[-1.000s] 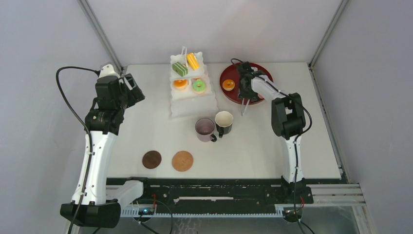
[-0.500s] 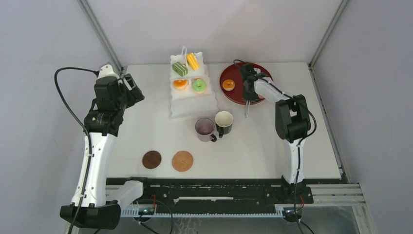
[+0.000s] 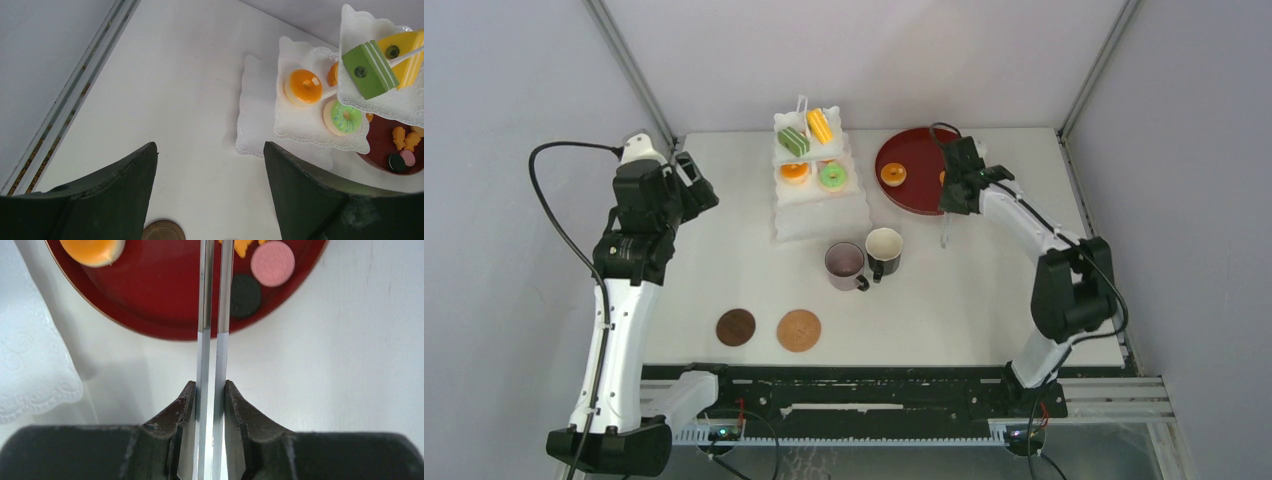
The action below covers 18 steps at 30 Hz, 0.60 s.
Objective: Serve the afternoon tea
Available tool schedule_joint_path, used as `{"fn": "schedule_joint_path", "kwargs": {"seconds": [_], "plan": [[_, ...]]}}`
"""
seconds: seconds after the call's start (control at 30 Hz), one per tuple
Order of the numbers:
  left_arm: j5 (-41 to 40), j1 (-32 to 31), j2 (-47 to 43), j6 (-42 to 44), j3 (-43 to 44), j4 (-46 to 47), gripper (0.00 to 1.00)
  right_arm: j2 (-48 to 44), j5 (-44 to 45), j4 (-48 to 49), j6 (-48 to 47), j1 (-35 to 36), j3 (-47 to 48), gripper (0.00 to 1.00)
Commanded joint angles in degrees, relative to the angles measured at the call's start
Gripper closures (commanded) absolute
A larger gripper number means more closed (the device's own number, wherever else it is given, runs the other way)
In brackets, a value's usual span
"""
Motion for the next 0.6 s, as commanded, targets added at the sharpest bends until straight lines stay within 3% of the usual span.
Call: {"fn": "schedule_joint_path", "kwargs": {"seconds": [0.0, 0.17, 0.33, 0.5, 0.57], "plan": [[1.0, -0.13, -1.91, 0.92, -1.29, 1.7, 0.18, -12.34, 0.54, 3.58, 3.82, -1.37, -10.69, 0.82], [1.97, -0.13, -2.4, 0.57, -2.24, 1.89, 0.18, -24.79, -2.1, 9.07, 6.66, -2.99, -28.18, 0.82], [3.47, -0.09, -2.55, -0.3, -2.98, 2.56, 0.18, -26.58, -3.54, 11.48, 9.04, -5.14, -36.86, 0.79], [4.53, -0.14, -2.14, -0.7, -3.26, 2.85, 0.18, -21.25, -4.24, 15.17, 8.33, -8.09, -38.22, 0.66], [4.81, -0.13, -2.1, -0.79, -3.2, 2.9, 0.18, -20.11, -4.38, 15.84, 8.18, -9.31, -38.29, 0.55]]}}
